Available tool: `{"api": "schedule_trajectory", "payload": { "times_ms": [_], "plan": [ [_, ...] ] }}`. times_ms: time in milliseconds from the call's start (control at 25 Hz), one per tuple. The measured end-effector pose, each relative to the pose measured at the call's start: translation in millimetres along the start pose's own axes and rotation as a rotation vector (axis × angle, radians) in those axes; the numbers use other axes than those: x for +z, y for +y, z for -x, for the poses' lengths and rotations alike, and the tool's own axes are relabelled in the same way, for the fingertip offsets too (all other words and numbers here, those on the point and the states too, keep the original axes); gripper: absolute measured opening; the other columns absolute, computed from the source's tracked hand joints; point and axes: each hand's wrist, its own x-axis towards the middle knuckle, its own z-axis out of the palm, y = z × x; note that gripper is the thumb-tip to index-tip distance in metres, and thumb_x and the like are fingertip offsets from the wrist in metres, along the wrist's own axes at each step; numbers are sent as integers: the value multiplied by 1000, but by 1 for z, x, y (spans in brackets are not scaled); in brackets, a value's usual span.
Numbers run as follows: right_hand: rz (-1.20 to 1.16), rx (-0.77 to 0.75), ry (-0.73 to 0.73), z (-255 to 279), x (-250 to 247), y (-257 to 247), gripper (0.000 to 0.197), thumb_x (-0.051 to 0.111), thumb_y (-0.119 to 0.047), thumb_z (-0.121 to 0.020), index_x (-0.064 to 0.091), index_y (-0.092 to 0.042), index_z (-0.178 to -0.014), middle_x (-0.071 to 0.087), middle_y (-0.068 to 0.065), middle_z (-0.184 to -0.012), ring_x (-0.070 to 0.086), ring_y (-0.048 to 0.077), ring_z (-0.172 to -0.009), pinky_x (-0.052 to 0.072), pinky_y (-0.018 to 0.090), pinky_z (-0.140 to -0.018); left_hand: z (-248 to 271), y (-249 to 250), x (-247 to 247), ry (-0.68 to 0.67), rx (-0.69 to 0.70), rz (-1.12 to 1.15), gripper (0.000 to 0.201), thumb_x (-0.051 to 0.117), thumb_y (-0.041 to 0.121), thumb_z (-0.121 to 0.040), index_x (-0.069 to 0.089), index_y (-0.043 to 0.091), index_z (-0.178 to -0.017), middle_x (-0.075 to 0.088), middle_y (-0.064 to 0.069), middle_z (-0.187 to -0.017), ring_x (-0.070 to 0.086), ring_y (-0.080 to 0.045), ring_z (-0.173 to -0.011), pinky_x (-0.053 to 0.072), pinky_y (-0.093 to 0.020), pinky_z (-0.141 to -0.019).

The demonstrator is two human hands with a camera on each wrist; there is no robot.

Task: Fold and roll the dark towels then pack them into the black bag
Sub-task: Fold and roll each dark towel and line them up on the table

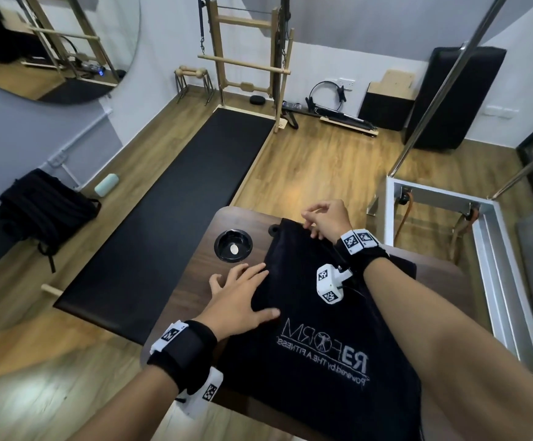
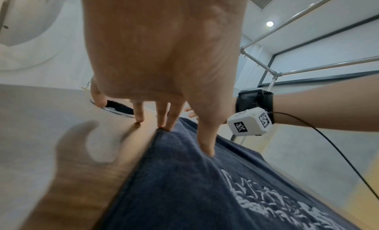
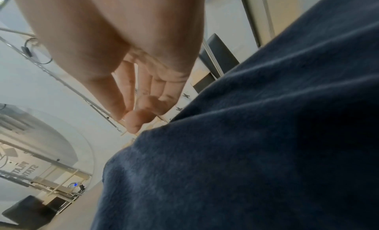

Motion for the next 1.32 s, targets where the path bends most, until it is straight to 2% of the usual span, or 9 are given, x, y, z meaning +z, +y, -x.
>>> {"api": "schedule_trajectory", "payload": {
  "times_ms": [120, 240, 480, 600, 840, 920, 1080, 1200, 1320],
  "plan": [
    [82, 44, -25, 13, -24, 13, 9, 77, -9, -91, 69, -4, -90, 75, 14, -70, 62, 24, -46, 42, 25, -37, -22, 14, -3, 248, -81, 131, 53, 60, 65, -95, 57, 33, -137, 57, 22, -130, 43, -7, -127, 21, -40, -100],
    [2, 145, 3, 37, -59, 39, 12, 75, -10, -94, 68, -1, -92, 71, 13, -62, 63, 24, -43, 44, 24, -35, -46, 24, -5, 303, -231, 244, 31, 68, 53, -96, 65, 31, -117, 63, 15, -101, 57, -9, -102, 29, -38, -96],
    [-61, 267, 188, 87, -116, 107, 16, 74, -15, -94, 69, 0, -93, 70, 13, -61, 55, 20, -37, 39, 22, -35, -67, 28, -7, 337, -429, 313, 12, 74, 34, -95, 69, 27, -86, 76, 0, -103, 70, -27, -108, 52, -43, -100],
    [-84, 298, 327, 91, -127, 127, 14, 66, -8, -96, 69, 6, -99, 70, 10, -60, 56, 19, -37, 42, 23, -36, -62, 23, -5, 383, -459, 288, 10, 73, 32, -97, 73, 22, -93, 74, -3, -105, 69, -30, -109, 53, -45, -98],
    [-196, 177, 347, 134, -116, 117, 22, 72, -3, -94, 65, -4, -115, 70, 21, -88, 69, 27, -64, 59, 30, -54, -27, 20, 7, 424, -161, 260, 26, 73, 23, -96, 59, 15, -116, 56, -5, -116, 60, -26, -103, 51, -45, -92],
    [-168, 87, 364, 163, -105, 115, 17, 73, 1, -92, 68, -6, -107, 68, 17, -89, 69, 26, -74, 61, 32, -59, -10, 18, 12, 417, 22, 187, 21, 76, 23, -93, 60, 20, -108, 53, 3, -108, 57, -17, -93, 51, -40, -85],
    [17, 1, 306, 236, -79, 119, 13, 79, 2, -84, 74, -10, -82, 71, 11, -75, 67, 26, -67, 62, 41, -66, 32, 9, 24, 210, 213, 148, 21, 80, 29, -90, 60, 29, -82, 55, 7, -73, 55, -8, -70, 51, -41, -66],
    [214, -55, 258, 291, -57, 128, 19, 83, -1, -80, 75, -18, -76, 74, 1, -75, 70, 20, -71, 61, 41, -76, 65, -5, 39, 190, 289, 127, 17, 78, 36, -93, 61, 32, -89, 55, 10, -77, 54, -7, -77, 52, -40, -71],
    [337, -185, 251, 332, -39, 143, 14, 84, -7, -82, 78, -18, -88, 73, -4, -107, 69, 13, -102, 56, 39, -95, 93, -21, 52, 228, 365, 87, 26, 71, 48, -96, 63, 33, -116, 51, 16, -102, 50, -7, -99, 47, -35, -84]
  ]
}}
